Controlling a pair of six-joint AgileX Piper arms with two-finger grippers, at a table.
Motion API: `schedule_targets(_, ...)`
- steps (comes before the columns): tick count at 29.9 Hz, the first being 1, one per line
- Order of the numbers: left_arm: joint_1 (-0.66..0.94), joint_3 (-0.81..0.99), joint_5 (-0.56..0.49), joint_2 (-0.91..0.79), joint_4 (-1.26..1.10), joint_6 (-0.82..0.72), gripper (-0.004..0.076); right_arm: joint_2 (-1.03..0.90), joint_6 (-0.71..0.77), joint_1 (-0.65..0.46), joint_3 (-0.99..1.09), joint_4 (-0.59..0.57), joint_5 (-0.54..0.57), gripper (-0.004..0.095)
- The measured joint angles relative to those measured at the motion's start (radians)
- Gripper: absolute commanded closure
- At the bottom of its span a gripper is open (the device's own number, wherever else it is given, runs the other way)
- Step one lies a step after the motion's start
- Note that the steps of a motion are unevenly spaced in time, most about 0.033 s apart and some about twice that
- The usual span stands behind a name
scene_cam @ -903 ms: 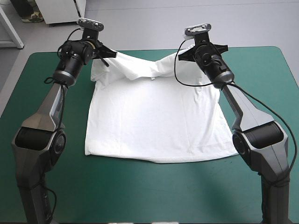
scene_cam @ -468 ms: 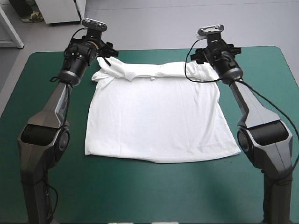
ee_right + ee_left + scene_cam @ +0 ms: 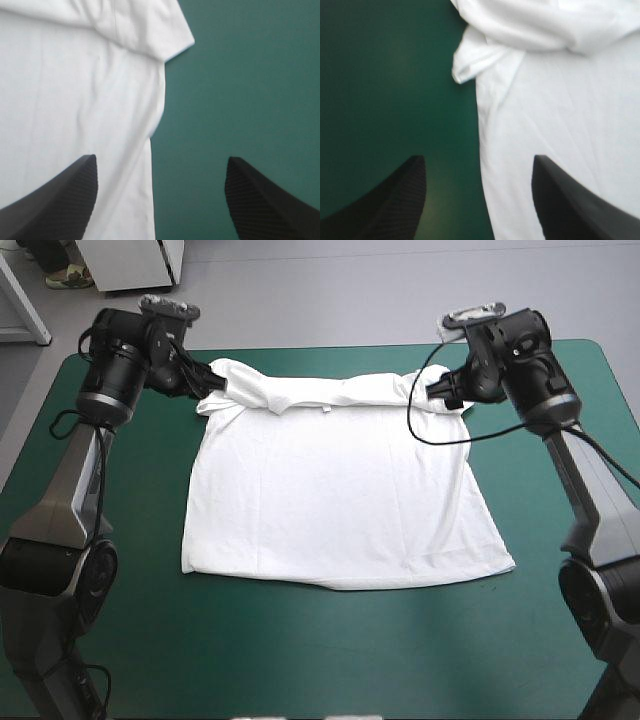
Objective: Fold the cloth
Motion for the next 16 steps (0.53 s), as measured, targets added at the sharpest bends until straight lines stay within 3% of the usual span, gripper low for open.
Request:
schedule_targets(8, 0.000, 0.477, 0.000, -0.252, -0.010, 0.006, 0.0297, -0.293, 0.000, 0.000, 0.421, -0.029, 0.006, 0.0252)
schedule_targets(16, 0.023, 0.847, -0.002, -0.396, -0.118, 0.013, 0.0297, -0.485, 0.001, 0.000, 0.705, 0.103, 0.006, 0.0252)
